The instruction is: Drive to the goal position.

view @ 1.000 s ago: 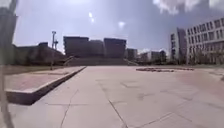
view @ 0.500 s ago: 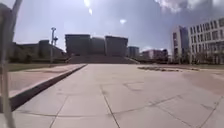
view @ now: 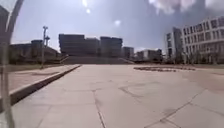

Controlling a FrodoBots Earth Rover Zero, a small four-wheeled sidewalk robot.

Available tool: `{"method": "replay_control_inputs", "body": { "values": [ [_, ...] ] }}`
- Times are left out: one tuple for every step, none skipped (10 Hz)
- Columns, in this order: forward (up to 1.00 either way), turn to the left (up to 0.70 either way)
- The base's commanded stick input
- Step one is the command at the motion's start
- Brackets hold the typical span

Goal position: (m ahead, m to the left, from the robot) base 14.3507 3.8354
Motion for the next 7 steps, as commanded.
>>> {"method": "replay_control_inputs", "body": {
  "values": [
    [0.85,0.00],
    [0.85,0.00],
    [0.85,0.00],
    [0.85,0.00],
    [0.85,0.00],
    [0.85,0.00],
    [0.85,0.00]
  ]
}}
